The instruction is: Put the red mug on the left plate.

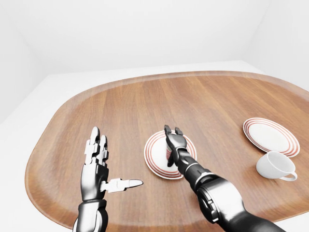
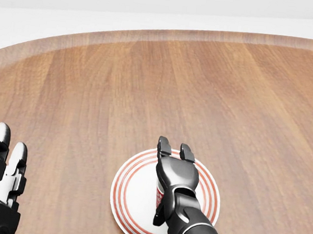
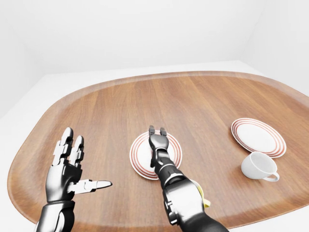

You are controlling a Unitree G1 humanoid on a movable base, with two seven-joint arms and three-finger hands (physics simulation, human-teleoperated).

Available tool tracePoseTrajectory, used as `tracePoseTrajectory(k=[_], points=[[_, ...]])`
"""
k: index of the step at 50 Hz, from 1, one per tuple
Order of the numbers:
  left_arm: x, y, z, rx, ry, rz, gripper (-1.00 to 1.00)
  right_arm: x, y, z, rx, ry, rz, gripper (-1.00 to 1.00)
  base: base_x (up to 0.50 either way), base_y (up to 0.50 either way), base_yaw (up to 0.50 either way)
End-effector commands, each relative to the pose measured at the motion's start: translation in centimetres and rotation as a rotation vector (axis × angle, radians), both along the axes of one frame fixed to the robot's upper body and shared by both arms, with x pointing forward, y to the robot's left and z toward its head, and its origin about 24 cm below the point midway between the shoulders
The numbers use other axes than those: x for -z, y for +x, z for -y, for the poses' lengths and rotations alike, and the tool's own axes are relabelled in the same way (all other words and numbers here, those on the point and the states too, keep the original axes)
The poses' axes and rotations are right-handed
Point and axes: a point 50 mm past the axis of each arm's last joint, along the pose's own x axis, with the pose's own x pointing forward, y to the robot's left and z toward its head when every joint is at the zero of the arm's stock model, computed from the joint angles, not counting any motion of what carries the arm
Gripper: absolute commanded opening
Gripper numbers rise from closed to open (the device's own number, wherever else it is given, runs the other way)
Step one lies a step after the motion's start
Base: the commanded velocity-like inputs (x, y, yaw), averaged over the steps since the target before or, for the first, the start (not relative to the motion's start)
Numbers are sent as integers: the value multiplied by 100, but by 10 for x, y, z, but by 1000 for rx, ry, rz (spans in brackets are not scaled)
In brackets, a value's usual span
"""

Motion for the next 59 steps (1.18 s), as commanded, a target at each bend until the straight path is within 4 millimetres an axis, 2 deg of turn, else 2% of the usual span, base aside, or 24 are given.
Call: tracePoseTrajectory(k=[1, 3, 9, 12, 13, 18, 20, 22, 26, 27, 30, 31, 32, 34, 38, 39, 40, 41, 42, 44, 47, 54, 59], points=[[0, -1, 0, 1, -2, -2, 100, -4, 3, -2, 10, 41, -26, 100, 0, 0, 0], [0, -1, 0, 0, -1, -2, 100, -6, 6, -3, 14, 63, -38, 100, 0, 0, 0], [0, -1, 0, 1, -1, -3, 100, -39, 27, -9, 28, 161, 6, 100, 0, 0, 0], [0, -2, 1, 1, 0, -4, 100, -65, 42, -12, 24, 235, 50, 100, 0, 0, 0], [0, -2, 1, 1, 0, -4, 100, -66, 42, -12, 24, 236, 51, 100, 0, 0, 0], [0, -2, 1, 1, -1, -5, 100, -111, 52, -18, -75, 303, 207, 100, 0, 0, 0], [0, -2, 1, 2, 0, -6, 100, -144, 38, -20, -186, 311, 341, 100, 0, 0, 0], [0, -3, 1, 3, -1, -6, 100, -166, 24, -15, -237, 297, 432, 100, 0, 0, 0], [0, -2, 2, 3, 0, -6, 100, -198, -1, -1, -267, 259, 556, 100, 0, 0, 0], [0, -3, 2, 3, 2, -7, 100, -209, -12, 7, -269, 237, 600, 100, 0, 0, 0], [0, -3, 2, 3, 1, -6, 100, -222, -31, 20, -254, 202, 672, 100, 0, 0, 0], [0, -3, 2, 3, 1, -5, 100, -232, -48, 29, -236, 181, 734, 100, 0, 0, 0], [0, -2, 2, 3, 1, -5, 100, -233, -49, 30, -235, 178, 737, 100, 0, 0, 0], [0, -2, 2, 3, 2, -4, 100, -247, -79, 44, -199, 144, 835, 100, 0, 0, 0], [0, -3, 2, 4, 2, -6, 100, -260, -129, 58, -129, 89, 969, 100, 0, 0, 0], [0, -3, 3, 4, 3, -6, 100, -266, -157, 66, -67, 69, 1047, 100, 0, 0, 0], [0, -3, 3, 4, 3, -6, 100, -266, -159, 67, -61, 69, 1051, 100, 0, 0, 0], [0, -3, 3, 5, 3, -6, 100, -266, -170, 82, 66, 136, 1106, 100, 0, 0, 0], [0, -3, 3, 5, 3, -6, 100, -265, -173, 85, 102, 151, 1094, 100, 0, 0, 0], [0, -3, 3, 5, 4, -8, 100, -238, -183, 119, 363, 383, 1063, 100, 0, 0, 0], [0, -4, 3, 6, 4, -9, 100, -211, -207, 151, 530, 410, 1005, 100, 0, 0, 0], [1, -3, 3, 7, 2, -10, 100, -193, -252, 165, 520, 472, 992, 100, 0, 0, 0], [1, -4, 4, 9, 6, -12, 100, -190, -260, 168, 544, 495, 969, 100, 0, 0, 0]])
